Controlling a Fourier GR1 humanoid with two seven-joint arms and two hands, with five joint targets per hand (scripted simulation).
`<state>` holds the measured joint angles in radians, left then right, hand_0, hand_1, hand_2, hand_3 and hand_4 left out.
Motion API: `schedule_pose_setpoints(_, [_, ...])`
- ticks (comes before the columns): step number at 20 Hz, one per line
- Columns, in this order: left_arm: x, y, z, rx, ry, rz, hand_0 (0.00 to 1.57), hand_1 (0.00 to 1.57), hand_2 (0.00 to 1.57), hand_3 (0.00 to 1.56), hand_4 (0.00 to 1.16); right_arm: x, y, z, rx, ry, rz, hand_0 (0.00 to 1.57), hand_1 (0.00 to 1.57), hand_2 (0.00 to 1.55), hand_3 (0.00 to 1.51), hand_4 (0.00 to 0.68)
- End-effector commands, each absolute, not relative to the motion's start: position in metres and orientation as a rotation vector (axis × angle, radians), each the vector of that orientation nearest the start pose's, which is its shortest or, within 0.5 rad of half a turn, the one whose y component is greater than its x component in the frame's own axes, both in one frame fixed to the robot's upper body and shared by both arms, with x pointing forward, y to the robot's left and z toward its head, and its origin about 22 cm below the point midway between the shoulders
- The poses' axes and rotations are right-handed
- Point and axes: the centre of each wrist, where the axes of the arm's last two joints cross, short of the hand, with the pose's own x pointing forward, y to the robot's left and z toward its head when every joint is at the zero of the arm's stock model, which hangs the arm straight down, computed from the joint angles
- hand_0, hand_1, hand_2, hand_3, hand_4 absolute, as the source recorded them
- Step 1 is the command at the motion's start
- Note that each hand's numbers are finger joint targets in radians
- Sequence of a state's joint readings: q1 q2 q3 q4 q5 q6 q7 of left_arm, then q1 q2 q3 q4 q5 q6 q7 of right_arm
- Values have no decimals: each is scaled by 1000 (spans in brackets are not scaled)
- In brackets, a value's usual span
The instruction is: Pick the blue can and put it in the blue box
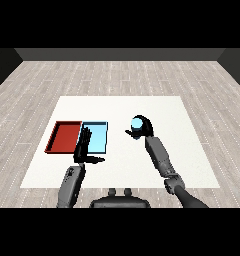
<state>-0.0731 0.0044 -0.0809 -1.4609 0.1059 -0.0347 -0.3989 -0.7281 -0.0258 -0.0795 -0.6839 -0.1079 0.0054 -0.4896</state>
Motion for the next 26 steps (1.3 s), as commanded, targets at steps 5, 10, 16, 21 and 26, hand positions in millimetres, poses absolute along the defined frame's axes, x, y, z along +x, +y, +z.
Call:
schedule_pose_setpoints(5, [267, 185, -7, -239, -1866, -43, 0, 0, 0, 0, 0, 340, -128, 24, 257, -1862, 111, 1434, 1434, 1439, 1421, 666])
schedule_pose_setpoints(10, [260, 161, -22, -257, -1859, -46, 0, 0, 0, 0, 0, 332, -117, 34, 269, -1894, 117, 1432, 1432, 1448, 1419, 659])
schedule_pose_setpoints(16, [290, 137, -4, -243, -1865, -121, 0, 0, 0, 0, 0, 337, -122, 46, 247, -1896, 138, 1423, 1423, 1438, 1409, 666])
schedule_pose_setpoints(21, [273, 128, -31, -254, -1794, -111, 0, 0, 0, 0, 0, 332, -109, 40, 273, -1910, 144, 1414, 1414, 1445, 1414, 660])
schedule_pose_setpoints(26, [296, 111, -35, -261, -1757, -122, 0, 0, 0, 0, 0, 330, -106, 42, 277, -1889, 171, 1407, 1407, 1445, 1408, 665])
